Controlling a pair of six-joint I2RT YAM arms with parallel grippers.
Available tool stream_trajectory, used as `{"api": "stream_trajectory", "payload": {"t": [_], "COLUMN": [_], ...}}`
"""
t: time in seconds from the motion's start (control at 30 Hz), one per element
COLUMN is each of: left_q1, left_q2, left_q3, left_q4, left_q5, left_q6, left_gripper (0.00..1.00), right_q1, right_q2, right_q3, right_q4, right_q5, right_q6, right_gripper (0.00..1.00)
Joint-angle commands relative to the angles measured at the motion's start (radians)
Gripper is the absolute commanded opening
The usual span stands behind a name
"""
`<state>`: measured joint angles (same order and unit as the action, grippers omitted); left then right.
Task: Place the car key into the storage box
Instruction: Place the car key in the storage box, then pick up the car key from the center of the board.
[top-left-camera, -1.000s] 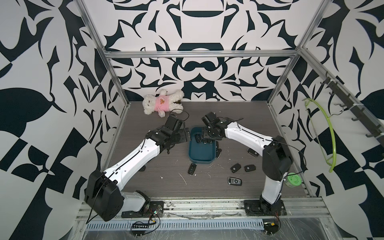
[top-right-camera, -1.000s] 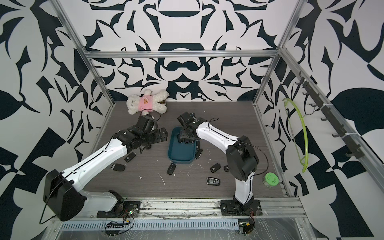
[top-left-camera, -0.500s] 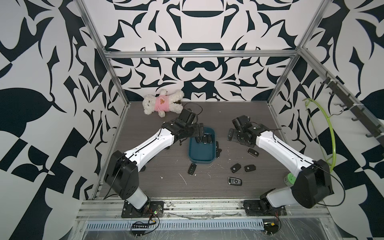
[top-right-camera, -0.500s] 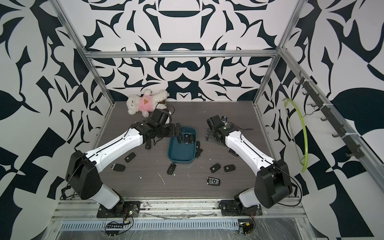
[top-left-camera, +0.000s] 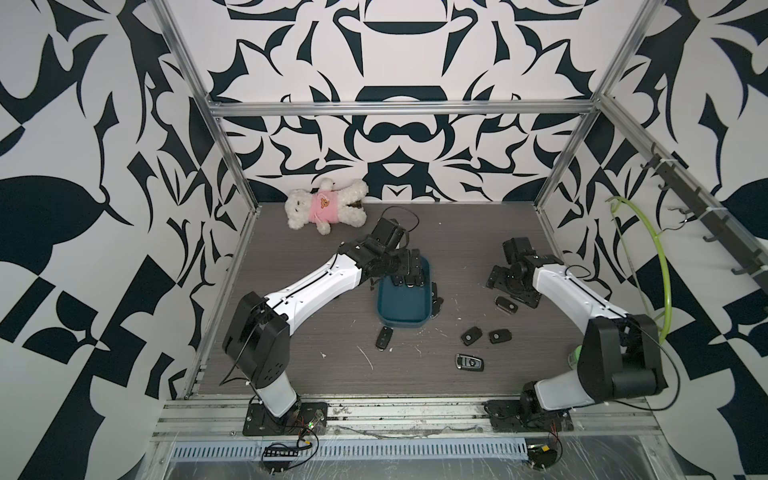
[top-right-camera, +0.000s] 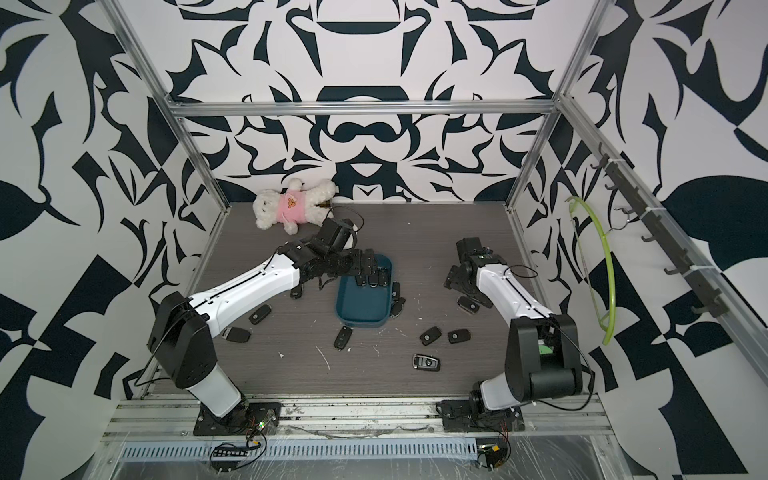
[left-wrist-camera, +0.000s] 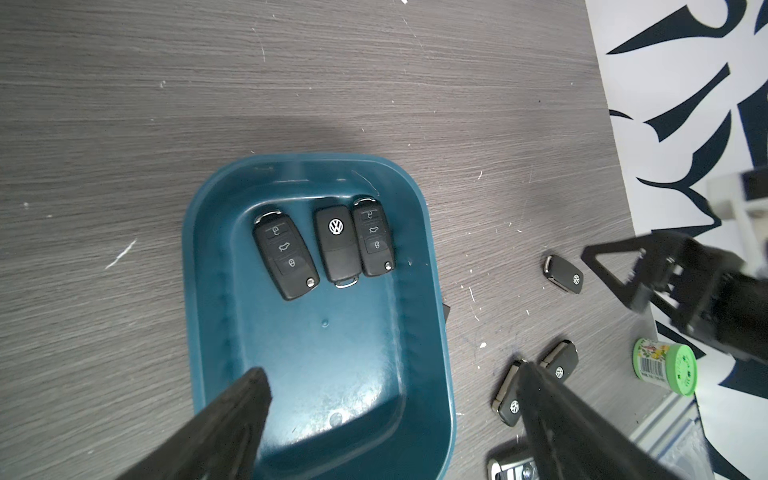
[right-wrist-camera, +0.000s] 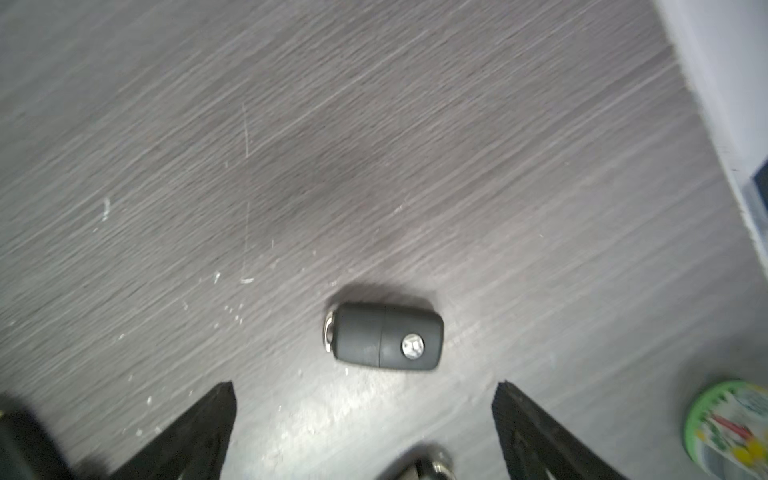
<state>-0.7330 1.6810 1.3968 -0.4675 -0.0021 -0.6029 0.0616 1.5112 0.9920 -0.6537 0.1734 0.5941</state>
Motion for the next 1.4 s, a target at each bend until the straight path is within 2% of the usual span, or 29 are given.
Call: {"api": "stream_trajectory", "payload": {"t": [0.0,0.23,0.53,0.77,0.87,0.93,1.0,1.03,1.17,1.3,1.37], "left_q1": [-0.001,0.000,0.000,0.000,-0.001,0.000,0.000,0.000,-0.001,0.000,0.000], "left_q2": [-0.013,-0.039,-0.043,-0.043,-0.048,-0.053,-0.060,-0.064,-0.069,-0.068,-0.067], "left_q3": [-0.006,-0.032,-0.053,-0.056,-0.063,-0.068,-0.074,-0.076,-0.079,-0.076,-0.073], "left_q4": [-0.010,-0.016,-0.006,-0.004,-0.006,-0.007,-0.009,-0.009,-0.012,-0.015,-0.016], "left_q5": [-0.003,-0.022,-0.020,-0.017,-0.019,-0.019,-0.022,-0.024,-0.029,-0.031,-0.030], "left_q6": [0.001,-0.005,-0.005,-0.003,-0.003,-0.005,-0.004,-0.005,-0.006,-0.006,-0.005], "left_gripper": [0.99,0.99,0.99,0.99,0.99,0.99,0.99,0.99,0.99,0.99,0.99], "right_q1": [-0.027,-0.075,-0.068,0.005,0.012,0.013,0.013,0.012,0.012,0.013,0.012], "right_q2": [0.054,0.150,0.080,0.037,0.052,0.065,0.077,0.084,0.107,0.122,0.130], "right_q3": [0.038,0.036,-0.053,-0.091,-0.091,-0.089,-0.087,-0.084,-0.071,-0.059,-0.054], "right_q4": [0.061,0.089,0.082,0.060,0.056,0.055,0.058,0.058,0.063,0.077,0.082], "right_q5": [-0.070,-0.166,-0.216,-0.134,-0.104,-0.081,-0.070,-0.068,-0.062,-0.082,-0.090], "right_q6": [-0.044,-0.095,-0.089,-0.077,-0.071,-0.071,-0.070,-0.070,-0.064,-0.050,-0.041], "right_gripper": [0.99,1.00,0.94,0.89,0.78,0.76,0.66,0.64,0.65,0.70,0.68]}}
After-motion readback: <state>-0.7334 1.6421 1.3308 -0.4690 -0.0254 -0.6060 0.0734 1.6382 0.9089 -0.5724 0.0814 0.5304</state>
